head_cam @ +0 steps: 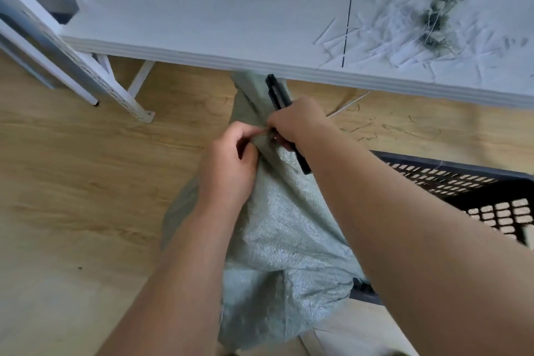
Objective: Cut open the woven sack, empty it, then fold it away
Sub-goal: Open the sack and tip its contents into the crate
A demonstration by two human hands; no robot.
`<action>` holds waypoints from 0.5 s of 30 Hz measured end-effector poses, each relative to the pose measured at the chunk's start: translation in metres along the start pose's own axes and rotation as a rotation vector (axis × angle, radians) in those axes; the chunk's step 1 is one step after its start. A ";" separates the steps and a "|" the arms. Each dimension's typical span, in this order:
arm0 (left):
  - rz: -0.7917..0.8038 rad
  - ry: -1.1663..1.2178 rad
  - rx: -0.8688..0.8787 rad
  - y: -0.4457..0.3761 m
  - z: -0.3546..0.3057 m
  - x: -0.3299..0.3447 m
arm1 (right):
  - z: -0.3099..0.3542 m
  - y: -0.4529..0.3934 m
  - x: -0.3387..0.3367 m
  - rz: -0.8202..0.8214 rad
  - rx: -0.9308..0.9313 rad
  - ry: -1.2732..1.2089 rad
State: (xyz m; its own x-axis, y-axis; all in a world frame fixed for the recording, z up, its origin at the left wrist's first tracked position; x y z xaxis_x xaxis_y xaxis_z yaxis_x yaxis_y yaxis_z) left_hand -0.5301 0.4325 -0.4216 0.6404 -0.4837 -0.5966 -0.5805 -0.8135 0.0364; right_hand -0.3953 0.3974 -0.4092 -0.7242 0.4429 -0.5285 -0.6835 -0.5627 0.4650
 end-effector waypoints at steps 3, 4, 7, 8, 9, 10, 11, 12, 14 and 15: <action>0.141 -0.037 -0.027 0.013 -0.025 -0.012 | -0.006 0.034 -0.024 -0.058 0.084 -0.084; 0.191 -0.042 -0.047 0.018 -0.032 -0.017 | -0.008 0.048 -0.032 -0.058 0.119 -0.102; 0.293 -0.033 -0.161 0.037 -0.050 -0.033 | -0.011 0.093 -0.049 -0.041 0.181 -0.196; 0.310 -0.030 -0.195 0.044 -0.055 -0.039 | -0.010 0.109 -0.054 -0.026 0.201 -0.243; 0.322 -0.043 -0.229 0.051 -0.063 -0.045 | -0.009 0.124 -0.058 -0.012 0.219 -0.292; 0.327 -0.054 -0.260 0.056 -0.070 -0.050 | -0.008 0.140 -0.063 -0.001 0.237 -0.335; 0.328 -0.055 -0.303 0.060 -0.079 -0.054 | -0.007 0.153 -0.068 0.007 0.245 -0.366; 0.316 -0.032 -0.352 0.061 -0.091 -0.059 | -0.007 0.163 -0.074 0.014 0.249 -0.377; 0.251 0.076 -0.497 0.061 -0.121 -0.069 | -0.007 0.182 -0.087 0.008 0.266 -0.399; 0.246 0.099 -0.563 0.059 -0.138 -0.071 | -0.007 0.190 -0.094 0.003 0.278 -0.418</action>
State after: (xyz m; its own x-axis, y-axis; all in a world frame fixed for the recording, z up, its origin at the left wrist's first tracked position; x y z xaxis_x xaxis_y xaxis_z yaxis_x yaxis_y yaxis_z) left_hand -0.5403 0.3741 -0.2666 0.5808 -0.6840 -0.4413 -0.3799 -0.7072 0.5963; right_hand -0.4566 0.2444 -0.2762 -0.6622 0.7152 -0.2236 -0.6384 -0.3823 0.6681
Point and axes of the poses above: each hand's wrist, its own y-axis away from the middle knuckle, its own x-axis out of the palm, z = x × y, the point moved 1 cm from there along -y, towards the middle knuckle, and after that the axes turned 6 degrees about -x, right-handed, at the moved point
